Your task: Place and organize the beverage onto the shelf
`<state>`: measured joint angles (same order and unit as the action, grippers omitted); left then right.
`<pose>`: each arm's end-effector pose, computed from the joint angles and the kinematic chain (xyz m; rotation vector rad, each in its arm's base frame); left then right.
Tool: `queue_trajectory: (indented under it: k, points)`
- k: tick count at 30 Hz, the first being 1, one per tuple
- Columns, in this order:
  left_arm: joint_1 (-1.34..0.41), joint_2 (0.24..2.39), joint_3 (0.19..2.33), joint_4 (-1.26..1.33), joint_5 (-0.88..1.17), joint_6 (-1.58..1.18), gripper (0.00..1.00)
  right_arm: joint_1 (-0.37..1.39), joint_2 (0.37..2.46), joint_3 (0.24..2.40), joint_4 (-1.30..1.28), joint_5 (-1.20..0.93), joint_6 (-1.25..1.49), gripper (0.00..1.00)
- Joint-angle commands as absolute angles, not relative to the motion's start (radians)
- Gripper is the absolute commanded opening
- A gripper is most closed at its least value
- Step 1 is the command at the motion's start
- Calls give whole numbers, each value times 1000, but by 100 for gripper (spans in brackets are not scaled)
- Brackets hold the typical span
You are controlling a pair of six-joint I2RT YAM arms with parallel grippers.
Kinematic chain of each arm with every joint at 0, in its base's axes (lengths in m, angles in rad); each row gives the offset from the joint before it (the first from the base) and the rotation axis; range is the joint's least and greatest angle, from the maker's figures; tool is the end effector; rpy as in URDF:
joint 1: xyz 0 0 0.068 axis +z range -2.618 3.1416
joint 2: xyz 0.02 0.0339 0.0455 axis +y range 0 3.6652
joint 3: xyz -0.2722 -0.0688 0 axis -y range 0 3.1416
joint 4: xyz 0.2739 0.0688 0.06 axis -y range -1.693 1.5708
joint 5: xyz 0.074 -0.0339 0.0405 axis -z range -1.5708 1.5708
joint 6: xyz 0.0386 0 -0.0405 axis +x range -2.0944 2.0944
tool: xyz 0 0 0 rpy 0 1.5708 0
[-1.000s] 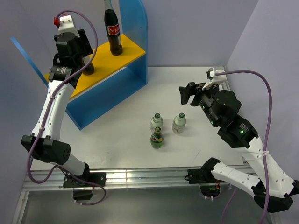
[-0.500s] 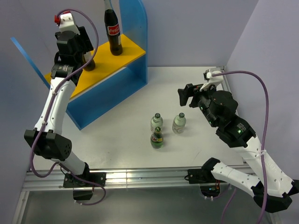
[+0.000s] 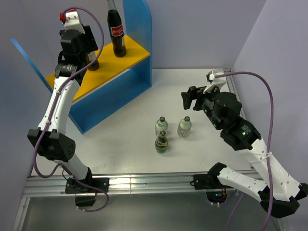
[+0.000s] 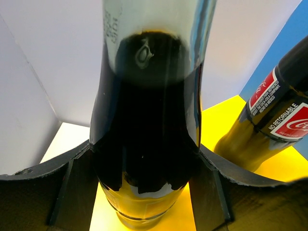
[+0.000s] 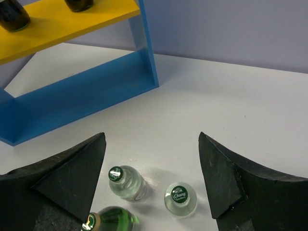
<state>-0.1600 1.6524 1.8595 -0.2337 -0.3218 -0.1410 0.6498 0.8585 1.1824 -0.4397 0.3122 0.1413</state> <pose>0.4052 -0.0530 0.4969 -0.2342 1.5788 0.0228 0.1606 0.1071 0.4508 -0.1942 1.6806 0.3315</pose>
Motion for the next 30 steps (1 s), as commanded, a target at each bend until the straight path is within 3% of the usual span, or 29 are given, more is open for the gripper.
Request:
queue_trajectory:
  k: [1, 3, 6, 7, 10, 28, 29, 30]
  points:
    - [-156, 1632, 1913, -107, -310, -146, 49, 643, 848, 1170, -405, 307, 152, 84]
    - [-156, 1631, 1910, -106, -321, -149, 56, 643, 848, 1170, -406, 308, 152, 84]
    - [-156, 1640, 1928, -124, -324, -147, 75, 643, 850, 1173, -410, 307, 152, 84]
    - [-156, 1637, 1925, -123, -324, -147, 86, 641, 850, 1173, -413, 305, 152, 84]
    - [-156, 1621, 1902, -109, -319, -153, 100, 640, 848, 1173, -410, 307, 155, 84]
    - [-158, 1410, 1798, -123, -290, -207, 99, 635, 968, 1261, -514, 281, 201, 88]
    - [-158, 1399, 1793, -127, -287, -215, 99, 635, 974, 1262, -520, 259, 202, 100]
    - [-158, 1388, 1783, -132, -279, -227, 100, 634, 980, 1264, -528, 244, 206, 100]
